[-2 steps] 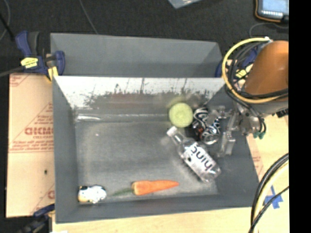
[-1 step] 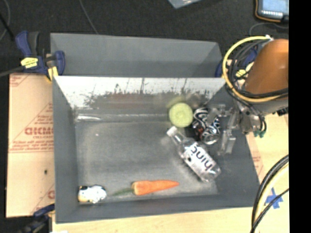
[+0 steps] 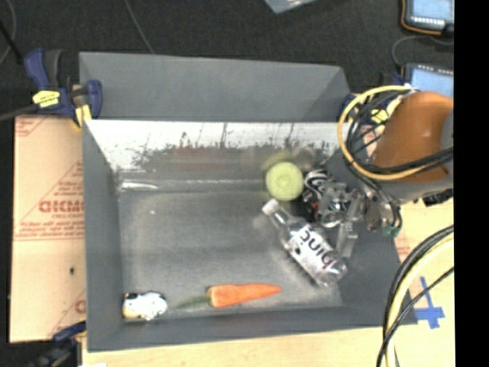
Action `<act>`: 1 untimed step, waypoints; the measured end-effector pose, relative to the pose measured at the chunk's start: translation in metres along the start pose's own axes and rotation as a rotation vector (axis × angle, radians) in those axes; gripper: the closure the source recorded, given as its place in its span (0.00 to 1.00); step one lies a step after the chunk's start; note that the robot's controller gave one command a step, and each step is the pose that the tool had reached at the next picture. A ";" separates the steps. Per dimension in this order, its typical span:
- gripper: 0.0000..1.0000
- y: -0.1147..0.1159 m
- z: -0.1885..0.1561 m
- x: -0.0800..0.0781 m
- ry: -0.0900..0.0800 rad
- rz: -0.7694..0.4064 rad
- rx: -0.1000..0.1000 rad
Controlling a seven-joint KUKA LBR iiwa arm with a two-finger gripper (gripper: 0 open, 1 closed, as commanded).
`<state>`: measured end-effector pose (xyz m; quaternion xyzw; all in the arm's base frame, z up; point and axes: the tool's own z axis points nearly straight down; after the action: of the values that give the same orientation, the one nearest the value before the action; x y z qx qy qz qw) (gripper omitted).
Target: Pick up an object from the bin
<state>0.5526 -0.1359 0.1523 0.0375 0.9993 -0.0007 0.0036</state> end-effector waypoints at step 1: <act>0.00 0.003 0.029 0.013 0.008 0.016 0.000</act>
Offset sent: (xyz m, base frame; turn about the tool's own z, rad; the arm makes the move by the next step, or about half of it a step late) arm -0.0285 0.0109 -0.0209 0.2963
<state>0.5404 -0.1321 0.1235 0.0454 0.9990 -0.0006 -0.0002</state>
